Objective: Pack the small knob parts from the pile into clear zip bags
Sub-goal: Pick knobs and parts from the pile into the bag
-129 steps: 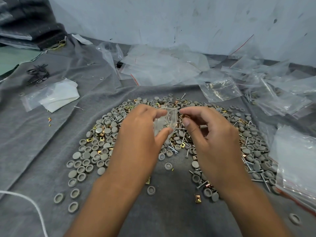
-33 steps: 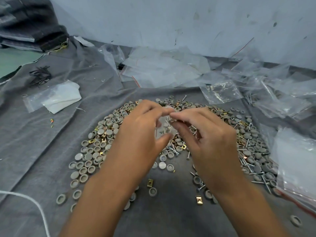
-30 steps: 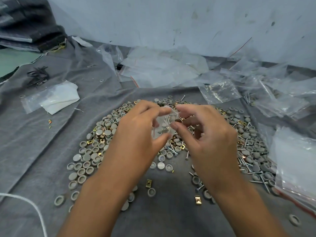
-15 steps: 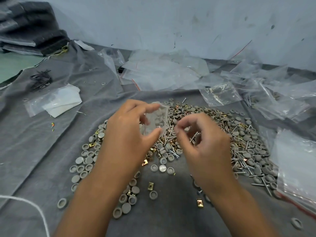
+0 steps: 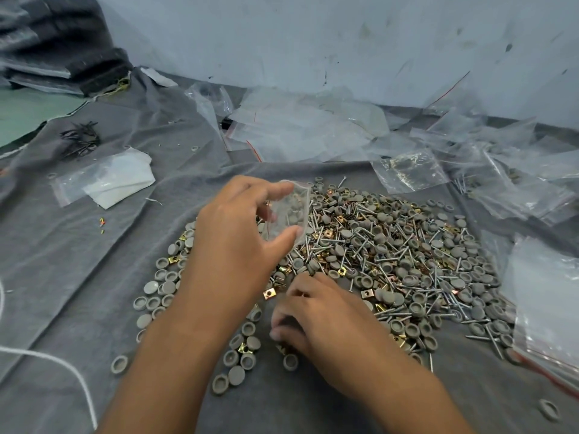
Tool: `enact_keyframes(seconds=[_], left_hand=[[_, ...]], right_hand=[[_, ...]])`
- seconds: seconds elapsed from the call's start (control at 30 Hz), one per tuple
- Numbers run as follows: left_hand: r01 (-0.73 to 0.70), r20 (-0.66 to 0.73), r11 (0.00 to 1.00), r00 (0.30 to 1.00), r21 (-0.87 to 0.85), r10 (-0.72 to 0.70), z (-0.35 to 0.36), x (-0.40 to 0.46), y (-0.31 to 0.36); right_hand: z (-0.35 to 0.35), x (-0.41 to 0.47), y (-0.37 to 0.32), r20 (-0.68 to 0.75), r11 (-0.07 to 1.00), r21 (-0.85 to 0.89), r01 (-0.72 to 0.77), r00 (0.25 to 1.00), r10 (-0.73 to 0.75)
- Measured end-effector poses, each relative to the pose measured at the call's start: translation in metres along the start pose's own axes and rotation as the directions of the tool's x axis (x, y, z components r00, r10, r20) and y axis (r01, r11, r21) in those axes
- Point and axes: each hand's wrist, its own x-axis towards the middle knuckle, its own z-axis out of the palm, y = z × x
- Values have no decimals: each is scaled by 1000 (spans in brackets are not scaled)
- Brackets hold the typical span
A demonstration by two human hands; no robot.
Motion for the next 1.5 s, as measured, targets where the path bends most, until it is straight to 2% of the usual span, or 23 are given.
enact_keyframes(seconds=[0.07,0.2,0.37,0.5,0.63,0.83,1.03,1.23,1.4,1.5], left_hand=[[-3,-1,1000,1000,1,3,0,0,1],[1,2,1000,1000,-5,-1,2,0,1],[5,8,1000,1000,-15,-5,3,-1,1],[2,9,1000,1000,-19,-2,4,-1,1],[-3,15,1000,1000,-15,3,4,-1,1],[-12,34,1000,999,-3,12,5,-2,1],[-13,33,1000,999,-6,13,5,-2,1],[-6,28,1000,1000,-4,6,4,-2,1],[-11,18,1000,1000,-1,11,3,-2,1],[-8,17,1000,1000,1,8,3,-2,1]], right_hand=[[-3,-1,2,-15,997,70,-21,1000,22],[-2,-5,0,53,999,29,-19,998,17],[-7,-2,5,53,991,103,-89,995,83],[-5,-5,5,100,992,81,-97,991,89],[-1,-3,5,63,992,79,-103,993,98],[-18,-2,28,14,974,191,-125,992,124],[-20,-6,35,-27,981,153,-121,992,127],[-12,-4,36,38,986,75,-152,988,149],[-22,-5,47,7,959,186,-212,977,215],[-31,-10,60,43,960,88,-266,964,263]])
